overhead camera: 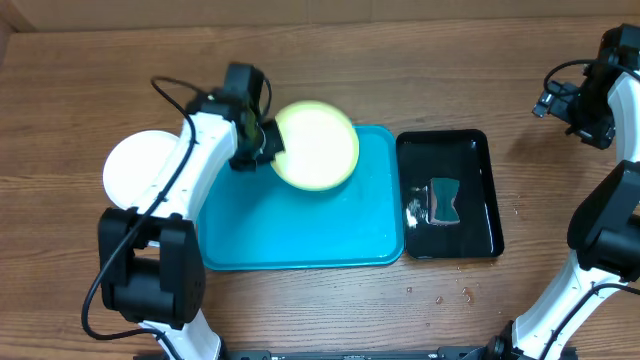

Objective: Clean dirty plates on tray and stack at the side

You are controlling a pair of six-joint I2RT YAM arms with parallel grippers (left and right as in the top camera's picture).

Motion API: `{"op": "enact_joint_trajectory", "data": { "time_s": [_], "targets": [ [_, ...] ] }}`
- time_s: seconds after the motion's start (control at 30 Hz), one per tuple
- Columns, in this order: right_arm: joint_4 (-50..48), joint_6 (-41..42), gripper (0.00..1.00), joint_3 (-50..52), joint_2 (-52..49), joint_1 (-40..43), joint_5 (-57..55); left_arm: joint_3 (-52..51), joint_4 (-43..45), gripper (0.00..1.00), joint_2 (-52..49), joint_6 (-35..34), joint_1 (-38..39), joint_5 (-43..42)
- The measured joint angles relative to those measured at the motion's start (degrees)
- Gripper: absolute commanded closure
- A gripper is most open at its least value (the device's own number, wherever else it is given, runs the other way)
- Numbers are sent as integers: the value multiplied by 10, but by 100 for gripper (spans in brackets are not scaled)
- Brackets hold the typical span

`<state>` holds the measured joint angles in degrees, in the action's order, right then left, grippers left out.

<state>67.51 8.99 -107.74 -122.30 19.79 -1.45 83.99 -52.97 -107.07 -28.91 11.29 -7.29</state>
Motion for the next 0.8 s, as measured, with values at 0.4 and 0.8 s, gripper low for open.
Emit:
{"op": "enact_joint_trajectory", "data": {
  "time_s": [0.4, 0.8],
  "targets": [
    [0, 0, 0, 0, 0, 0, 0, 66, 73, 96, 0, 4, 94, -2],
    [0, 0, 0, 0, 0, 0, 0, 67, 165, 96, 0, 4, 237, 102]
  ]
}}
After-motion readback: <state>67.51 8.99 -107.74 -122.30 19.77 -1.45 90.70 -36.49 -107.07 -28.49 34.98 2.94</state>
